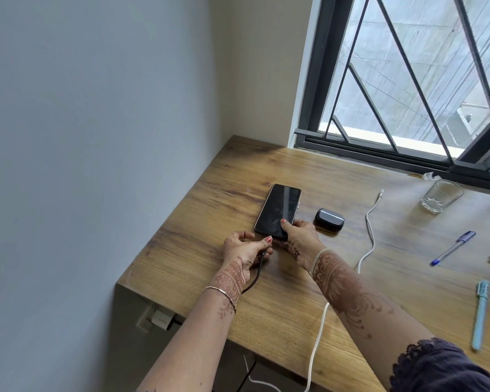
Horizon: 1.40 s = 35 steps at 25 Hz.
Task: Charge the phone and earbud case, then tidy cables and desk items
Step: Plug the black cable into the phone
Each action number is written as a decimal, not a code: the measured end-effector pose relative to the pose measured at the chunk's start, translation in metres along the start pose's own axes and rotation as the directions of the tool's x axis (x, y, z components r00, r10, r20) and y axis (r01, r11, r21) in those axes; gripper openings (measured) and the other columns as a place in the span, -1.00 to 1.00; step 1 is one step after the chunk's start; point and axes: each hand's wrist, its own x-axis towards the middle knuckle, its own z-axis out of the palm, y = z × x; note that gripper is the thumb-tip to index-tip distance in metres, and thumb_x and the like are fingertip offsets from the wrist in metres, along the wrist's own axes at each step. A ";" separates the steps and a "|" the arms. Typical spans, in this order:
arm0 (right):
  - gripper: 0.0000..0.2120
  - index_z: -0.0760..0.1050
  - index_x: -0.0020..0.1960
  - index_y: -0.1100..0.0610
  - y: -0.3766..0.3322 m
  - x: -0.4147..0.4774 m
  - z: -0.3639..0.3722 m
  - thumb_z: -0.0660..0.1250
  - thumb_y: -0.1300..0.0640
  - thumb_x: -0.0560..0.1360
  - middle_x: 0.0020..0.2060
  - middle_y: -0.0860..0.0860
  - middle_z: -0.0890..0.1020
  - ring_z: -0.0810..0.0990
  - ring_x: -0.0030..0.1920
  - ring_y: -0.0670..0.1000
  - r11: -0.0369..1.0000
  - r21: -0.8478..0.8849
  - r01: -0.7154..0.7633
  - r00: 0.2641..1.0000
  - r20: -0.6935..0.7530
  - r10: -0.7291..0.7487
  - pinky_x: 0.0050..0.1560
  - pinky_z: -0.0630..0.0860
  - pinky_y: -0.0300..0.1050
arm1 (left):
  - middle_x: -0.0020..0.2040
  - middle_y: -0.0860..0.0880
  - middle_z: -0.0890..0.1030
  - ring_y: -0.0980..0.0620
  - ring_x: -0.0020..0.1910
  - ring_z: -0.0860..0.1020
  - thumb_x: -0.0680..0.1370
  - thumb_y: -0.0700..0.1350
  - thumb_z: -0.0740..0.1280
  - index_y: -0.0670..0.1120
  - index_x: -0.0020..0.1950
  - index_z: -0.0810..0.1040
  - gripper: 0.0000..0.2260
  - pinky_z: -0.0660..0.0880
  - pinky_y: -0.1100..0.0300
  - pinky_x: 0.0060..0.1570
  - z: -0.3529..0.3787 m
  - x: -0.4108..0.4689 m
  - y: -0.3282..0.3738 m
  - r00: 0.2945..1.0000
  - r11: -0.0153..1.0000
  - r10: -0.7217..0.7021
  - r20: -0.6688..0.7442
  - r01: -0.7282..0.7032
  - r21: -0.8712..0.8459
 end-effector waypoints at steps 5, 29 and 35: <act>-0.93 0.48 -0.09 0.18 -0.007 -0.013 -0.002 0.29 0.20 0.56 -0.12 0.15 0.65 0.66 -0.06 0.13 0.998 0.064 -0.010 1.000 0.030 0.008 0.09 0.59 0.09 | -0.16 -0.23 0.66 0.00 -0.45 0.62 0.37 -0.30 0.52 -0.16 0.09 0.40 -0.60 0.58 0.22 -0.43 -0.003 -0.002 0.006 1.000 0.992 -0.004 0.020 0.001 0.126; -0.77 0.66 0.06 0.05 0.007 -0.007 -0.008 0.39 0.01 0.45 -0.19 0.04 0.72 0.68 -0.04 0.08 0.838 -0.510 0.194 0.926 -0.188 -0.328 0.09 0.60 0.02 | -0.26 0.03 0.68 0.09 -0.25 0.62 0.35 0.10 0.50 -0.04 -0.20 0.66 -0.78 0.50 0.27 -0.20 0.003 0.003 0.001 0.950 0.607 0.307 -0.062 -0.145 0.782; -0.81 0.66 0.04 0.05 0.007 -0.008 -0.010 0.41 0.07 0.45 -0.22 0.04 0.72 0.68 -0.07 0.05 0.808 -0.552 0.206 0.912 -0.190 -0.362 0.10 0.59 -0.02 | -0.28 0.03 0.66 0.09 -0.26 0.61 0.37 0.09 0.49 -0.02 -0.22 0.64 -0.81 0.49 0.29 -0.22 0.005 -0.001 0.002 0.945 0.556 0.326 -0.031 -0.164 0.815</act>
